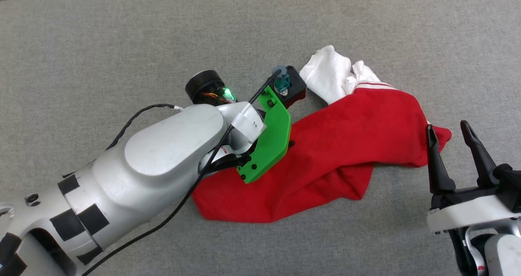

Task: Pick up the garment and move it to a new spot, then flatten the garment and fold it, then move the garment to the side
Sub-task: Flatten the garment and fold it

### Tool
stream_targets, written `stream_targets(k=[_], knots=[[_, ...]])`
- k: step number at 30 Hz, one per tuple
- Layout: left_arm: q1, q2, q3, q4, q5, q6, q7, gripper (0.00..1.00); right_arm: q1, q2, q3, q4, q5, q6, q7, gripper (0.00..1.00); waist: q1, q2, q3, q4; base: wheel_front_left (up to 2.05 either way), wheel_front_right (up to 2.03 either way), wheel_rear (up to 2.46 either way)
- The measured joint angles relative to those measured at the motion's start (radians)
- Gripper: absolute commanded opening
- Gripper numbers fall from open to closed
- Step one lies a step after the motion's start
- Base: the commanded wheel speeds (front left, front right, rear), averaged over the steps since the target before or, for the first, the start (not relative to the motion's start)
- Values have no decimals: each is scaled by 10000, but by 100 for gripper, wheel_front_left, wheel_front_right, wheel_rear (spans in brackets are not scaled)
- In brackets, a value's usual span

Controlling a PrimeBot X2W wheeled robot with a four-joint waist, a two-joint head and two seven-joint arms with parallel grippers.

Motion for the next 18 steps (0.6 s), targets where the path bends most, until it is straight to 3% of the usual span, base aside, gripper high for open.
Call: stream_targets(k=[6, 16, 17, 18], knots=[[239, 205, -209, 330, 280, 0, 437, 100, -476, -4, 186, 257, -8, 0, -184, 100, 0, 0, 502, -195, 0, 0, 0], [979, 293, 268, -537, 1258, 17, 1503, 100, -916, -90, 280, 744, -33, 0, -383, 100, 0, 0, 1011, -272, 0, 0, 0], [992, 290, 278, -523, 1335, 17, 1480, 23, -968, -98, 309, 769, -61, 0, -383, 100, 0, 0, 1005, -269, 0, 0, 0], [1009, 280, 276, -497, 1406, 17, 1432, 0, -991, -105, 318, 788, -84, 0, -385, 100, 0, 0, 995, -265, 0, 0, 0]])
